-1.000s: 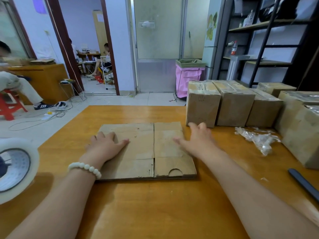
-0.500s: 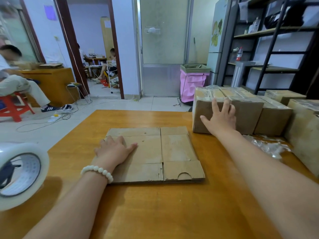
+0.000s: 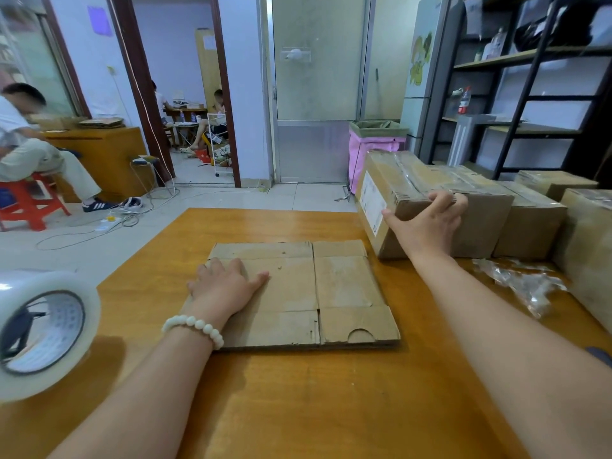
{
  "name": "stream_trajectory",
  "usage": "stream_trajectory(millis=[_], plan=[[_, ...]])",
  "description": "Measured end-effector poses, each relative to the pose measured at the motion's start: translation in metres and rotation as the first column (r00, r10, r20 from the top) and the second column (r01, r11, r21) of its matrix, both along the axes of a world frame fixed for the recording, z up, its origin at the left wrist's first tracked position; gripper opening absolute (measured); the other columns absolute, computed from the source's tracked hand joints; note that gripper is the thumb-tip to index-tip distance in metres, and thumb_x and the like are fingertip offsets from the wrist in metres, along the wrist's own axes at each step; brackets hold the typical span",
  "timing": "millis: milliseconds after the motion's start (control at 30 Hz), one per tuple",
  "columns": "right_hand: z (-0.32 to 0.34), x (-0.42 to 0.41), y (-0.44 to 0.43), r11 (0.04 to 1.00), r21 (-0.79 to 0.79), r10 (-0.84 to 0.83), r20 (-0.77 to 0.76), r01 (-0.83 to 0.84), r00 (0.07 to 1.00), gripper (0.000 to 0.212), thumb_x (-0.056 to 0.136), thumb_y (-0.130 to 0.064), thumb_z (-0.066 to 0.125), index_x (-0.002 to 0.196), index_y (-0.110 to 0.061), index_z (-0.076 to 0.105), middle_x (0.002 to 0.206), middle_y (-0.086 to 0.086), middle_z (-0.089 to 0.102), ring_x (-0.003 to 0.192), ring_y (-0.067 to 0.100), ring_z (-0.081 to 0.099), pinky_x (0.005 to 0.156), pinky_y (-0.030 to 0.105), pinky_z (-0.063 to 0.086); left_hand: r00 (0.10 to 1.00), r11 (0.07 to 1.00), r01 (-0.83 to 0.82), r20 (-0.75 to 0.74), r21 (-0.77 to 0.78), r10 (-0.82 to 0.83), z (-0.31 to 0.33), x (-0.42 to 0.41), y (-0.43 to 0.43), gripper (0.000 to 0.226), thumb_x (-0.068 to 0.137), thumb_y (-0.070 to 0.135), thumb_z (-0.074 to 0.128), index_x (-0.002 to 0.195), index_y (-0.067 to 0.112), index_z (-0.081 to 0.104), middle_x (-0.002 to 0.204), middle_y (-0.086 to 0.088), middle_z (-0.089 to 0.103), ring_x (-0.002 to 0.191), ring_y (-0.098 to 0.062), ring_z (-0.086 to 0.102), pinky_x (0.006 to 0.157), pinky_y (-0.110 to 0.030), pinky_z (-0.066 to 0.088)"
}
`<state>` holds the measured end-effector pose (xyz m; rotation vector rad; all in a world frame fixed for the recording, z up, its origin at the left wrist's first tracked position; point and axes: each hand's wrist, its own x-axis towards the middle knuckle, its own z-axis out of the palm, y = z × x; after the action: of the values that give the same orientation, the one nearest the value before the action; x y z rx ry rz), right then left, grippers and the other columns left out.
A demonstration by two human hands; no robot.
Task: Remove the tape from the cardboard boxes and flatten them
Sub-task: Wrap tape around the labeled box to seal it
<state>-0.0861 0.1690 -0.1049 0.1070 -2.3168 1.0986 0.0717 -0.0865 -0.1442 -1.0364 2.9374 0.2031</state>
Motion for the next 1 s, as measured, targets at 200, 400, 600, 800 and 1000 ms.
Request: stream_trajectory(millis=[200, 400, 600, 800, 1000], plan=[[0.014, 0.027, 0.002, 0.963, -0.193, 0.161, -0.16, -0.19, 0.974, 0.076, 0.071, -0.055, 0.072, 0.12, -0.015, 0.029, 0.136, 0.012, 0.024, 0.123, 0.027, 0.036, 0.089, 0.035, 0.047, 1.0, 1.0, 0.0, -0.001, 0.014, 0.0, 0.001, 0.0, 0.003, 0.076, 0.089, 0.076, 0.024, 0.144, 0.025, 0.034, 0.153, -0.015, 0.025, 0.138, -0.037, 0.024, 0.108, -0.052, 0.028], [0.02, 0.047, -0.002, 0.944, -0.19, 0.258, -0.082, -0.269, 0.963, 0.07, 0.072, -0.051, 0.073, 0.114, -0.02, 0.027, 0.133, 0.009, 0.026, 0.12, 0.026, 0.038, 0.093, 0.042, 0.048, 1.0, 1.0, 0.008, -0.024, 0.027, -0.008, 0.001, 0.001, 0.003, 0.077, 0.089, 0.076, 0.024, 0.145, 0.024, 0.034, 0.154, -0.015, 0.025, 0.139, -0.037, 0.024, 0.109, -0.052, 0.028], [0.001, 0.055, 0.006, 0.973, -0.074, 0.22, -0.002, -0.219, 0.976, 0.078, 0.068, -0.058, 0.073, 0.117, -0.017, 0.029, 0.132, 0.01, 0.023, 0.119, 0.023, 0.033, 0.097, 0.043, 0.045, 0.998, 1.0, 0.001, -0.066, 0.018, 0.0, 0.001, 0.001, 0.004, 0.074, 0.091, 0.072, 0.028, 0.146, 0.023, 0.035, 0.154, -0.013, 0.028, 0.14, -0.036, 0.023, 0.111, -0.052, 0.027], [0.009, 0.071, -0.003, 0.941, -0.193, 0.286, 0.011, -0.278, 0.958, 0.069, 0.071, -0.056, 0.071, 0.107, -0.022, 0.023, 0.126, 0.007, 0.021, 0.117, 0.022, 0.034, 0.093, 0.037, 0.045, 0.896, 0.942, 0.335, -0.307, -0.009, -0.322, -0.004, -0.003, 0.03, 0.088, 0.088, 0.065, 0.048, 0.155, 0.028, 0.005, 0.163, 0.0, 0.009, 0.149, -0.021, 0.003, 0.118, -0.052, 0.008], [0.011, 0.087, -0.013, 0.91, -0.215, 0.364, 0.002, -0.355, 0.931, 0.07, 0.07, -0.065, 0.063, 0.109, -0.026, 0.02, 0.129, 0.005, 0.019, 0.126, 0.022, 0.026, 0.097, 0.035, 0.041, 0.649, 0.638, 0.715, -0.611, 0.285, -0.454, -0.005, 0.001, 0.052, 0.118, 0.05, 0.089, 0.06, 0.131, 0.065, -0.022, 0.156, 0.022, -0.017, 0.149, -0.011, 0.0, 0.12, -0.041, 0.018]])
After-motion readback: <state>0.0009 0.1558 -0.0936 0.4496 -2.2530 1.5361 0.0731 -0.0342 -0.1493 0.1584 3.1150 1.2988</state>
